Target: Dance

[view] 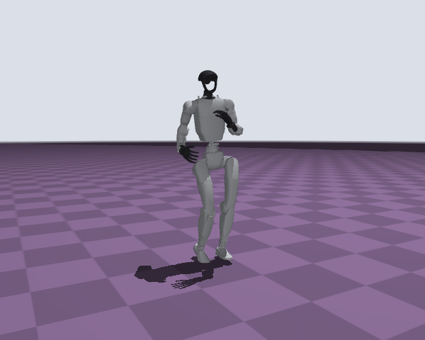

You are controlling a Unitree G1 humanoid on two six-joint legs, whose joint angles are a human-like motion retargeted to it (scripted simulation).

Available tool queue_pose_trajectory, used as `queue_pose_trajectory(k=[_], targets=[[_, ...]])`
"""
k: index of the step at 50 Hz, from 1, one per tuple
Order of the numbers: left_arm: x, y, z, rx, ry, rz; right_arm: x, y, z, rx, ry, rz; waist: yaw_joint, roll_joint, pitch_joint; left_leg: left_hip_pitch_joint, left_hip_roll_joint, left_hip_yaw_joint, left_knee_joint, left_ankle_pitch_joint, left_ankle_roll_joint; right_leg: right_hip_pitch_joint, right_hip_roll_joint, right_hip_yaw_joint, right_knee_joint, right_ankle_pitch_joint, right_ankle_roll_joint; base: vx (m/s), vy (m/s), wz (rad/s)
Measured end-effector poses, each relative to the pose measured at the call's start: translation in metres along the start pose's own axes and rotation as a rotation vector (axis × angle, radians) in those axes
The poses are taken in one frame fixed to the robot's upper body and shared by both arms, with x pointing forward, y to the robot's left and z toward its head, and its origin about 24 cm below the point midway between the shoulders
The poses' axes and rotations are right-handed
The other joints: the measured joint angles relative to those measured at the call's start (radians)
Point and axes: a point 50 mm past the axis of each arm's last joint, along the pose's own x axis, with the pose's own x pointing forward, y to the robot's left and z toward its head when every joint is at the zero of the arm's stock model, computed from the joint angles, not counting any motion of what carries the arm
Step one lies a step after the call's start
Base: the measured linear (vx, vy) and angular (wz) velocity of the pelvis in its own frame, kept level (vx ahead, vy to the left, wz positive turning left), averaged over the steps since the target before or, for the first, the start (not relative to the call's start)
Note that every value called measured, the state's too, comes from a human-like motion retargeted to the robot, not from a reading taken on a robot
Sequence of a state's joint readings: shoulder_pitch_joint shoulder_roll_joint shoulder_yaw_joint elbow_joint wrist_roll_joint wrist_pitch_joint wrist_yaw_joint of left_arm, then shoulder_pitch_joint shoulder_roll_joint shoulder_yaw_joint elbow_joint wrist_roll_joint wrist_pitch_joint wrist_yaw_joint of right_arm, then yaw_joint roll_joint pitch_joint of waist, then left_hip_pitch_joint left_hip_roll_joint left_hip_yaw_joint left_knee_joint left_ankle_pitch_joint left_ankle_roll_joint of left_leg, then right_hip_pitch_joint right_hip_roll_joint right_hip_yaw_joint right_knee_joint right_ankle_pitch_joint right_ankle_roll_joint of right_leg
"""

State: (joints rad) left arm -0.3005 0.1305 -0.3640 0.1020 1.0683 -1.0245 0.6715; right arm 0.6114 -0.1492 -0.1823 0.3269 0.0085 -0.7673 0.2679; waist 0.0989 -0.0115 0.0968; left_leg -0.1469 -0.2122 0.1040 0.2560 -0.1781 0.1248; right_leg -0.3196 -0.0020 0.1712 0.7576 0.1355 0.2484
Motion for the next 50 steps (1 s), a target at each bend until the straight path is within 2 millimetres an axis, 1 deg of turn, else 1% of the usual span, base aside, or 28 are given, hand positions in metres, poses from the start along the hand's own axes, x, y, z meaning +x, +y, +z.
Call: queue_pose_trajectory(k=[2,3,5,7,8,9,10,13,15,17,20,22,25,28,30,32,33,35,38,40,41,42,43,45,46,47,48,50], targets=[[0.016,0.009,-0.003,0.074,-0.109,-0.003,0.001,-0.002,0.001,0.016,-0.011,-0.037,0.002,0.013,-0.002,0.004,0.064,0.027,0.040,-0.041,-0.042,-0.028,0.043,-0.048,0.026,0.045,0.013,-0.07,-0.33,-1.13],[0.023,0.014,-0.003,0.110,-0.154,0.014,0.001,-0.002,0.002,0.026,-0.018,-0.058,-0.005,0.025,-0.004,0.004,0.060,0.045,0.045,-0.049,-0.027,-0.057,0.021,-0.028,0.037,0.013,0.013,-0.08,0.03,-0.87],[0.030,0.026,-0.002,0.178,-0.219,0.031,-0.004,-0.004,0.000,0.049,-0.009,-0.104,-0.025,0.031,-0.015,0.026,0.034,0.078,0.023,-0.051,0.001,-0.112,-0.038,0.010,0.019,-0.028,-0.046,0.04,0.12,-0.69],[0.026,0.044,-0.002,0.272,-0.257,0.012,-0.012,-0.007,-0.003,0.073,0.011,-0.156,-0.033,0.027,-0.017,0.077,0.022,0.096,-0.010,-0.049,0.004,-0.135,-0.078,0.029,-0.084,0.009,-0.164,0.20,-0.26,-0.54],[0.021,0.053,-0.001,0.324,-0.261,0.001,-0.016,-0.009,-0.005,0.083,0.020,-0.181,-0.039,0.022,-0.015,0.107,0.016,0.098,-0.026,-0.047,0.001,-0.129,-0.096,0.042,-0.160,0.048,-0.189,0.24,-0.39,-0.31],[0.016,0.063,-0.001,0.377,-0.249,0.002,-0.019,-0.010,-0.006,0.092,0.027,-0.204,-0.047,0.017,-0.011,0.139,0.012,0.095,-0.042,-0.045,-0.004,-0.114,-0.106,0.064,-0.243,0.090,-0.198,0.25,-0.41,-0.14],[0.010,0.073,0.000,0.431,-0.230,0.008,-0.022,-0.011,-0.006,0.100,0.032,-0.226,-0.056,0.011,-0.007,0.172,0.009,0.090,-0.058,-0.044,-0.010,-0.093,-0.112,0.091,-0.328,0.135,-0.199,0.28,-0.38,0.01],[-0.011,0.105,-0.004,0.625,-0.059,0.095,-0.031,-0.012,-0.008,0.112,0.052,-0.283,-0.094,0.004,-0.027,0.244,0.030,0.050,-0.086,-0.036,-0.048,-0.022,-0.089,0.228,-0.526,0.250,-0.138,0.30,-0.45,0.31],[-0.028,0.128,0.000,0.769,0.057,0.144,-0.034,-0.014,-0.009,0.111,0.062,-0.310,-0.121,-0.010,-0.043,0.274,0.050,0.014,-0.077,-0.038,-0.078,0.037,-0.080,0.313,-0.597,0.282,-0.033,0.30,-0.53,0.55],[-0.046,0.148,0.012,0.862,0.184,0.266,-0.035,-0.012,-0.011,0.104,0.077,-0.297,-0.119,-0.021,-0.062,0.296,0.081,-0.006,-0.054,-0.041,-0.101,0.081,-0.075,0.309,-0.593,0.167,0.002,0.32,-0.64,0.35],[-0.062,0.165,0.035,0.885,0.309,0.495,-0.036,-0.010,-0.013,0.086,0.097,-0.251,-0.096,-0.038,-0.071,0.321,0.123,-0.044,-0.019,-0.033,-0.135,0.103,-0.060,0.238,-0.533,0.008,-0.039,0.15,-0.61,0.42],[-0.071,0.176,0.054,0.826,0.360,0.709,-0.035,-0.006,-0.015,0.083,0.116,-0.206,-0.056,-0.068,-0.066,0.334,0.167,-0.054,0.016,-0.002,-0.153,0.102,-0.041,0.196,-0.455,-0.070,-0.066,0.05,-0.74,0.79],[-0.082,0.186,0.073,0.744,0.400,0.897,-0.038,-0.006,-0.021,0.104,0.150,-0.217,-0.046,-0.110,-0.047,0.316,0.230,-0.106,0.098,0.048,-0.166,0.123,-0.038,0.153,-0.377,-0.152,-0.079,0.00,-0.58,1.52],[-0.101,0.190,0.082,0.754,0.486,1.012,-0.048,-0.012,-0.023,0.098,0.173,-0.256,-0.025,-0.162,-0.027,0.251,0.279,-0.100,0.225,0.104,-0.152,0.175,-0.053,0.106,-0.375,-0.199,-0.103,0.01,-0.52,1.51],[-0.115,0.189,0.086,0.764,0.584,1.003,-0.058,-0.017,-0.026,0.083,0.202,-0.284,-0.009,-0.186,-0.011,0.178,0.307,-0.106,0.334,0.129,-0.145,0.203,-0.062,0.056,-0.377,-0.223,-0.116,0.00,-0.41,1.65],[-0.127,0.185,0.090,0.757,0.683,0.981,-0.067,-0.023,-0.027,0.063,0.234,-0.294,0.003,-0.209,0.002,0.098,0.317,-0.083,0.420,0.125,-0.102,0.216,-0.073,0.021,-0.396,-0.235,-0.128,-0.11,-0.32,1.67],[-0.132,0.181,0.091,0.743,0.730,0.969,-0.073,-0.027,-0.028,0.055,0.255,-0.293,0.004,-0.219,0.004,0.061,0.330,-0.040,0.454,0.099,-0.079,0.217,-0.081,-0.002,-0.406,-0.238,-0.131,-0.14,-0.21,1.71],[-0.144,0.173,0.093,0.700,0.825,0.937,-0.087,-0.034,-0.030,0.035,0.300,-0.290,0.015,-0.223,0.007,0.004,0.315,0.006,0.467,0.037,-0.072,0.217,-0.082,-0.049,-0.430,-0.236,-0.140,-0.13,-0.14,1.54],[-0.159,0.157,0.095,0.597,0.961,0.875,-0.105,-0.045,-0.030,0.001,0.349,-0.291,0.052,-0.206,0.012,-0.036,0.229,0.008,0.358,0.017,-0.135,0.227,-0.067,-0.125,-0.488,-0.222,-0.161,-0.12,-0.05,1.19],[-0.166,0.146,0.095,0.520,1.030,0.808,-0.114,-0.050,-0.029,-0.011,0.373,-0.298,0.072,-0.183,0.011,-0.041,0.194,0.008,0.266,0.047,-0.172,0.235,-0.056,-0.173,-0.518,-0.214,-0.168,-0.13,0.00,1.23],[-0.170,0.136,0.092,0.457,1.075,0.753,-0.118,-0.051,-0.029,-0.009,0.384,-0.307,0.078,-0.176,0.014,-0.041,0.176,0.040,0.217,0.053,-0.099,0.242,-0.064,-0.203,-0.535,-0.212,-0.166,-0.17,0.05,1.69],[-0.173,0.126,0.089,0.394,1.111,0.697,-0.120,-0.052,-0.030,-0.006,0.389,-0.314,0.082,-0.168,0.015,-0.033,0.165,0.088,0.171,0.049,-0.059,0.246,-0.071,-0.232,-0.549,-0.211,-0.167,-0.19,0.09,1.97],[-0.173,0.115,0.086,0.331,1.132,0.643,-0.119,-0.052,-0.030,-0.001,0.386,-0.317,0.080,-0.162,0.011,-0.009,0.167,0.169,0.134,0.023,-0.084,0.245,-0.074,-0.262,-0.559,-0.212,-0.172,-0.15,0.12,1.68],[-0.174,0.090,0.077,0.193,1.153,0.523,-0.114,-0.052,-0.031,0.007,0.374,-0.308,0.100,-0.140,0.009,0.039,0.180,0.327,0.062,-0.029,-0.075,0.254,-0.068,-0.289,-0.572,-0.220,-0.183,-0.09,0.16,1.08],[-0.174,0.077,0.072,0.122,1.161,0.468,-0.106,-0.050,-0.032,0.014,0.357,-0.288,0.104,-0.122,0.011,0.053,0.179,0.312,0.037,-0.032,-0.081,0.264,-0.056,-0.295,-0.573,-0.228,-0.186,-0.03,0.17,0.80],[-0.174,0.064,0.067,0.050,1.166,0.416,-0.095,-0.048,-0.033,0.022,0.334,-0.265,0.100,-0.106,0.014,0.059,0.181,0.287,0.029,-0.036,-0.095,0.274,-0.047,-0.300,-0.570,-0.238,-0.186,0.02,0.15,0.93],[-0.175,0.052,0.061,-0.020,1.169,0.370,-0.079,-0.044,-0.035,0.029,0.302,-0.233,0.081,-0.094,0.019,0.051,0.192,0.243,0.057,-0.044,-0.125,0.284,-0.046,-0.305,-0.561,-0.250,-0.183,0.04,0.12,0.96],[-0.174,0.038,0.048,-0.119,1.148,0.313,-0.039,-0.032,-0.036,0.047,0.221,-0.132,0.028,-0.082,0.010,-0.007,0.219,0.185,0.145,-0.039,-0.171,0.283,-0.042,-0.307,-0.537,-0.273,-0.179,-0.01,0.11,0.83]])
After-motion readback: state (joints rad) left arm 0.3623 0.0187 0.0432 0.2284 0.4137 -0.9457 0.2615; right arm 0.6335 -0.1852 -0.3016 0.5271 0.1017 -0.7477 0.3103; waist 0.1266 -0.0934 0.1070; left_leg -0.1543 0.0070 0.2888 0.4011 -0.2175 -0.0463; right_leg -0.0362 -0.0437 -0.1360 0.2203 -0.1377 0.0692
